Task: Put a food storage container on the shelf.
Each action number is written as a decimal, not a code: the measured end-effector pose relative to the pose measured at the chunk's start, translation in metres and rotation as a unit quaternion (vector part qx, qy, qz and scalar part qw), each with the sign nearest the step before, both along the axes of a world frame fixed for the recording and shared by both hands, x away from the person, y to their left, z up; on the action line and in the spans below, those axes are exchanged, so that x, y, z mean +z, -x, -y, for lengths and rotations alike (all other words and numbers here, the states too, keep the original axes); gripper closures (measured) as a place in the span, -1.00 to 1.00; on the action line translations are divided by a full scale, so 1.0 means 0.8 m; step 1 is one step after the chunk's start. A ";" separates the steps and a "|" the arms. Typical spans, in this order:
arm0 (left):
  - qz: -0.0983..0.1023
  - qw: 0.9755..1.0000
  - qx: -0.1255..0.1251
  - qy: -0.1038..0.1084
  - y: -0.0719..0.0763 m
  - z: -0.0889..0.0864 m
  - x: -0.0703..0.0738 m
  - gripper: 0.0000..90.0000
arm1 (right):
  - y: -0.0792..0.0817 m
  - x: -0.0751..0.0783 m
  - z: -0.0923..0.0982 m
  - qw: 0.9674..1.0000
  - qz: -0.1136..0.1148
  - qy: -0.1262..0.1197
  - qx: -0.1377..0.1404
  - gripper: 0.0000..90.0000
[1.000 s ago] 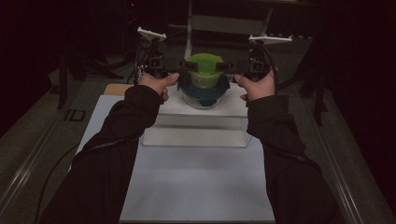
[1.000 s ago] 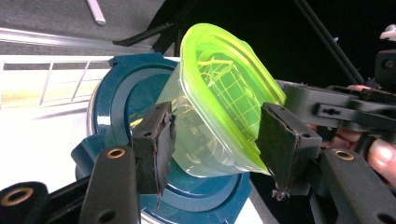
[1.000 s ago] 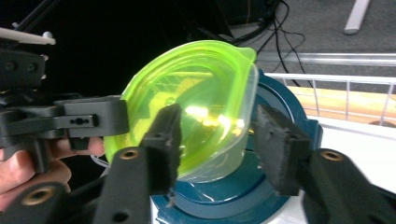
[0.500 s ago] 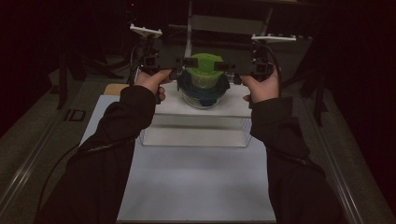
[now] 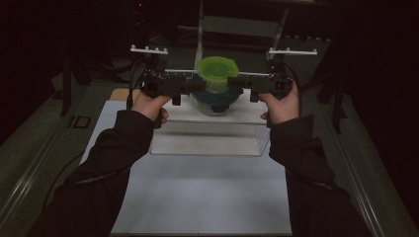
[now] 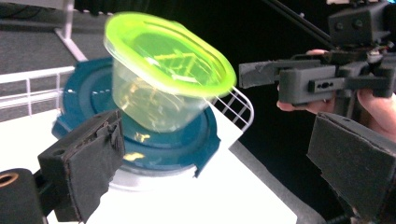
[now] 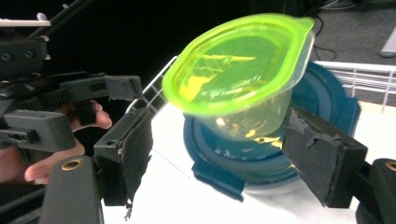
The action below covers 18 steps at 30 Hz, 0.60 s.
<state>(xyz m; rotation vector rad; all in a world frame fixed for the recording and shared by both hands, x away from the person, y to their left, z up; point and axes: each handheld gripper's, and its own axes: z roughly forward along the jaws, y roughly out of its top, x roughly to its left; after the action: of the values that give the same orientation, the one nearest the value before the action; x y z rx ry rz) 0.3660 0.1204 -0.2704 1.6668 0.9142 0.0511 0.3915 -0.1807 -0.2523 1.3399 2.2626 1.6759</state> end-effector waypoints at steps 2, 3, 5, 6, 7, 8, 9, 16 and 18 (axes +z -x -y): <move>0.004 1.000 -0.002 -0.002 0.007 0.000 -0.005 -0.93 | 0.007 -0.004 0.002 1.000 0.007 0.002 0.003 -0.48; 0.007 1.000 -0.004 -0.005 0.010 0.000 -0.007 -0.92 | 0.010 -0.006 0.003 1.000 0.009 0.001 0.004 -0.48; 0.012 1.000 -0.005 -0.008 0.017 0.000 -0.011 -0.93 | 0.017 -0.012 0.005 1.000 0.007 -0.003 0.010 -0.48; 0.015 1.000 -0.005 -0.007 0.020 0.000 -0.013 -0.93 | 0.021 -0.015 0.006 1.000 0.010 -0.003 0.012 -0.48; 0.017 1.000 -0.006 -0.008 0.024 0.000 -0.016 -0.93 | 0.025 -0.019 0.007 1.000 0.010 -0.002 0.016 -0.48; 0.021 1.000 -0.006 -0.010 0.027 0.000 -0.019 -0.93 | 0.029 -0.024 0.008 1.000 0.009 -0.003 0.021 -0.48; 0.025 1.000 -0.008 -0.016 0.031 0.001 -0.022 -0.93 | 0.033 -0.029 0.008 1.000 0.009 -0.002 0.023 -0.48; 0.038 0.998 -0.023 -0.035 0.053 0.005 -0.043 -0.93 | 0.053 -0.061 0.021 0.999 0.000 -0.008 0.034 -0.48; 0.040 0.998 -0.027 -0.037 0.059 0.006 -0.049 -0.92 | 0.058 -0.069 0.025 0.999 0.002 -0.007 0.033 -0.48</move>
<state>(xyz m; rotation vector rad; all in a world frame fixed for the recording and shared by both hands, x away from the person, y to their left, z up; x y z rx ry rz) 0.3186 0.1159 -0.3094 1.7456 0.8143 0.1150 0.3454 -0.2005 -0.3072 1.2782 2.3218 1.7156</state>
